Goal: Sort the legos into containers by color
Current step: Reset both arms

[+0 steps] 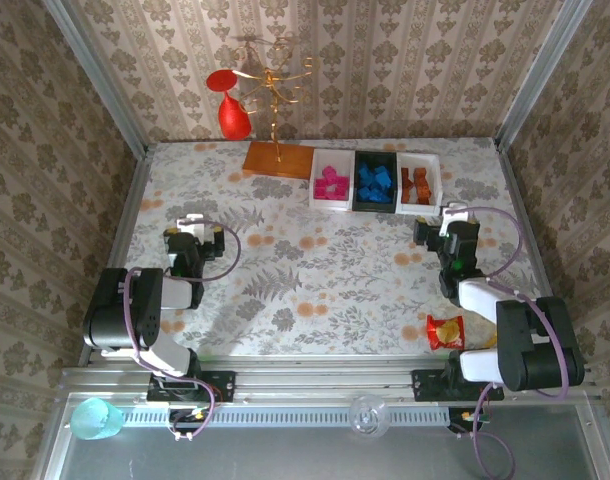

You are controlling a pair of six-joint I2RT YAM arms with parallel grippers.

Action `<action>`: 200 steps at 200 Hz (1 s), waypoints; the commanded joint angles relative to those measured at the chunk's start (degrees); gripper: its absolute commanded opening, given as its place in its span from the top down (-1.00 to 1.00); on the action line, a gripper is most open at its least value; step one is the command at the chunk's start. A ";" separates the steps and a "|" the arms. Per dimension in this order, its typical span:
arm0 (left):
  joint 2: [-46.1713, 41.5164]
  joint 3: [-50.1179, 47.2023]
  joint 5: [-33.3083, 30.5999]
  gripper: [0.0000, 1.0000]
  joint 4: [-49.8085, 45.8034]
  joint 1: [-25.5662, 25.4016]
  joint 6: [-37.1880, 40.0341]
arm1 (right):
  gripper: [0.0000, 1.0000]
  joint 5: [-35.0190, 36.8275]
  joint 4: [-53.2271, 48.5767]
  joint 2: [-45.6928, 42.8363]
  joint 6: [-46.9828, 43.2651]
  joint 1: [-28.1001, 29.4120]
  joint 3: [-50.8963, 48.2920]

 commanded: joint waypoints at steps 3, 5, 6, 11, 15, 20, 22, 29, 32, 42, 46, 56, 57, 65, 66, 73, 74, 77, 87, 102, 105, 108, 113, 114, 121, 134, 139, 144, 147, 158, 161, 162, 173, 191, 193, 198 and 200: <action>0.26 1.02 -0.43 -1.00 1.50 0.46 0.79 | -0.99 -0.88 -2.18 0.41 -0.95 -1.44 1.60; 0.29 1.05 -0.46 -1.00 1.52 0.49 0.86 | -1.00 -0.48 -1.31 0.51 -0.60 -1.51 1.50; 0.27 1.05 -0.47 -1.00 1.55 0.47 0.84 | -1.00 -0.41 -1.06 0.58 -0.38 -1.68 1.42; 0.24 1.06 -0.47 -1.00 1.51 0.46 0.84 | -1.00 -1.20 -2.01 0.53 0.71 -2.76 1.81; 0.32 1.06 -0.47 -1.00 1.45 0.46 0.85 | -1.00 -2.32 -3.16 0.63 1.23 -3.53 2.33; 0.31 1.06 -0.48 -1.00 1.41 0.45 0.84 | -1.00 -2.43 -3.22 0.99 1.56 -3.93 2.59; 0.28 1.06 -0.48 -1.00 1.43 0.49 0.85 | -1.00 -2.32 -3.41 1.18 1.79 -4.00 2.80; 0.26 1.06 -0.48 -1.00 1.40 0.45 0.82 | -1.00 -2.43 -4.54 1.71 2.12 -4.29 3.67; 0.24 1.06 -0.52 -1.00 1.40 0.47 0.75 | -1.00 -2.57 -4.85 1.97 2.12 -4.31 3.97; 0.24 1.06 -0.48 -1.00 1.41 0.46 0.80 | -1.00 -3.00 -5.44 2.32 2.04 -4.35 4.43; 0.26 1.06 -0.48 -1.00 1.40 0.45 0.83 | -1.00 -3.30 -5.27 2.13 1.88 -4.37 4.23; 0.31 1.05 -0.48 -1.00 1.47 0.50 0.80 | -1.00 -4.71 -3.86 1.24 1.41 -4.41 3.06; 0.28 1.05 -0.48 -1.00 1.44 0.47 0.81 | -1.00 -4.81 -3.65 1.13 1.37 -4.41 2.86; 0.24 1.10 -0.48 -0.99 1.42 0.49 0.76 | -1.00 -5.17 -2.22 0.15 1.16 -4.41 1.52; 0.29 1.08 -0.48 -0.99 1.45 0.47 0.79 | -1.00 -5.18 -2.04 0.10 1.16 -4.41 1.34; 0.29 1.06 -0.48 -1.00 1.47 0.49 0.82 | -1.00 -5.42 -0.88 -0.60 1.11 -4.47 0.37; 0.26 1.06 -0.48 -1.00 1.44 0.47 0.87 | -1.00 -5.47 -0.80 -0.72 1.09 -4.44 0.24; 0.24 1.06 -0.48 -1.00 1.47 0.49 0.82 | -1.00 -5.72 -0.25 -1.04 0.95 -4.49 -0.18; 0.25 1.06 -0.48 -0.99 1.45 0.46 0.85 | -1.00 -6.85 1.17 -1.94 0.46 -4.41 -1.44; 0.24 1.06 -0.48 -1.00 1.44 0.46 0.77 | -1.00 -8.30 1.97 -2.60 2.57 -4.41 -2.25; 0.24 1.04 -0.48 -1.00 1.42 0.45 0.88 | -1.00 -9.00 2.91 -2.49 2.92 -4.41 -2.52; 0.24 1.06 -0.52 -1.00 1.45 0.45 0.84 | -1.00 -9.55 3.96 -2.30 3.49 -4.41 -2.85; 0.26 1.06 -0.48 -1.00 1.45 0.45 0.83 | -1.00 -10.41 5.85 -1.79 4.84 -4.41 -3.31; 0.29 1.06 -0.52 -1.00 1.43 0.45 0.83 | -1.00 -10.48 6.03 -1.67 5.15 -4.41 -3.40; 0.24 1.05 -0.48 -1.00 1.41 0.49 0.78 | -1.00 -11.46 8.01 -0.73 6.57 -4.36 -3.66; 0.29 1.06 -0.50 -1.00 1.42 0.45 0.81 | -1.00 -9.82 10.63 1.18 5.41 -3.10 -3.62; 0.25 1.06 -0.48 -1.00 1.42 0.45 0.83 | -1.00 -9.78 12.71 2.33 5.05 -2.93 -3.89; 0.24 1.06 -0.45 -1.00 1.48 0.45 0.80 | -1.00 -10.01 12.81 3.22 4.96 -2.91 -3.58; 0.29 1.06 -0.49 -1.00 1.43 0.45 0.82 | -1.00 -10.03 12.59 4.21 4.81 -2.79 -3.21; 0.26 1.06 -0.48 -1.00 1.45 0.47 0.83 | -1.00 -10.25 16.31 8.52 4.22 -2.28 -3.46; 0.24 1.06 -0.49 -1.00 1.42 0.46 0.84 | -1.00 -10.29 17.41 9.94 4.16 -2.15 -3.40; 0.24 1.06 -0.48 -0.99 1.41 0.45 0.83 | -1.00 -10.32 18.03 10.93 4.06 -2.08 -3.34; 0.24 1.13 -0.47 -1.00 1.33 0.45 0.82 | -1.00 -9.53 18.76 12.22 3.27 -1.16 -2.31; 0.24 1.11 -0.47 -1.00 1.36 0.45 0.78 | -1.00 -5.83 13.90 11.94 1.26 1.20 -0.02; 0.24 1.07 -0.47 -1.00 1.39 0.45 0.81 | -1.00 -5.50 13.72 11.82 1.18 1.35 -0.05; 0.31 1.06 -0.48 -1.00 1.33 0.45 0.82 | -1.00 -5.44 12.59 11.31 1.22 1.39 0.01; 0.28 1.06 -0.48 -1.00 1.36 0.45 0.82 | -1.00 -5.44 12.32 11.35 1.24 1.39 0.09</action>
